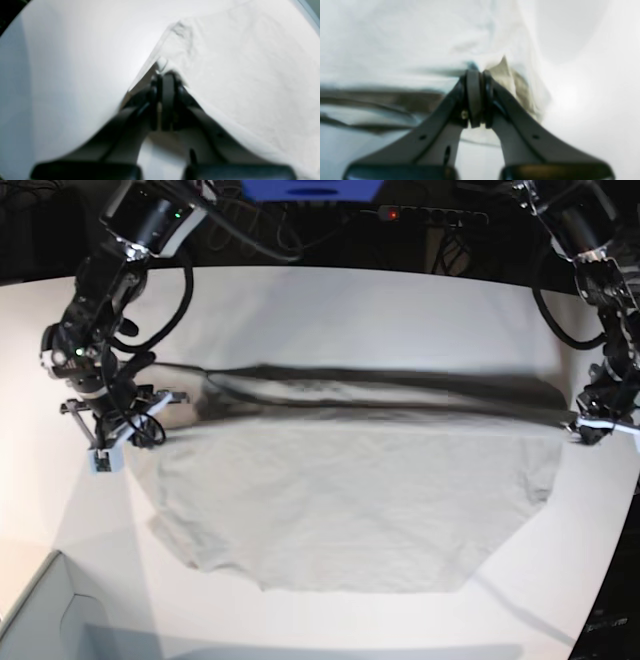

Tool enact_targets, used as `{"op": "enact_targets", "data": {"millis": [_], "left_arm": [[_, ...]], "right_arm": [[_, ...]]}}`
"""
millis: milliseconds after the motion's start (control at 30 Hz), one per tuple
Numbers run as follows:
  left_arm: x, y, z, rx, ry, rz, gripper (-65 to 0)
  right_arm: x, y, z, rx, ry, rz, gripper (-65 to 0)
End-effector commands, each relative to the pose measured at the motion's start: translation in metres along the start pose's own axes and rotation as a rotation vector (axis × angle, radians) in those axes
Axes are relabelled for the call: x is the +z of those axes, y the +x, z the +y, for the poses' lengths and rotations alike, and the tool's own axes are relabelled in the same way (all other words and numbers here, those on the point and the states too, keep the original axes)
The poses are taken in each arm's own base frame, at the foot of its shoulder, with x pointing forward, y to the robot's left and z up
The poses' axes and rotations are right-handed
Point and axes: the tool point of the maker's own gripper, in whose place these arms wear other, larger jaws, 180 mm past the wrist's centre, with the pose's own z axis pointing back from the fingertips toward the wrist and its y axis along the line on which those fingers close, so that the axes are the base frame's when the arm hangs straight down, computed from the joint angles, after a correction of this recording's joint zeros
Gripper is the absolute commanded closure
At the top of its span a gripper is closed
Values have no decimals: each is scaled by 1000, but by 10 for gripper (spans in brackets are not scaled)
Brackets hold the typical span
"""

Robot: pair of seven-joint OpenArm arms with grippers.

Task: Layout the t-shirt on the table in an organized manner, then fold the t-shirt properly
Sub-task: 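Fold the held shirt edge forward over the shirt with both grippers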

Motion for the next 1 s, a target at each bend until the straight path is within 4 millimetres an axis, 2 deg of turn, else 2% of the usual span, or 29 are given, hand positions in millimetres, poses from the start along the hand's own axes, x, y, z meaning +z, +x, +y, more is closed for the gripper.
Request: {"op": "enact_targets", "data": {"millis": [0, 200, 467, 700, 900, 967], "left_arm": [[0, 25, -2, -13, -10, -63, 0], [-5, 27, -4, 0, -15, -64, 0], [-8, 39, -11, 7, -30, -89, 0], [-35, 32, -32, -19, -78, -14, 0], [-38, 42, -36, -13, -85, -29, 0], [-37, 48, -29, -30, -73, -34, 0]], "right_arm": [[0, 23, -1, 5, 1, -67, 0], [-12, 43, 0, 9, 8, -85, 0], [-35, 45, 5, 24, 25, -35, 0], [-38, 54, 7, 22, 31, -49, 0], [-37, 71, 5, 27, 24, -83, 0], [-37, 77, 4, 29, 22, -92, 0]]}}
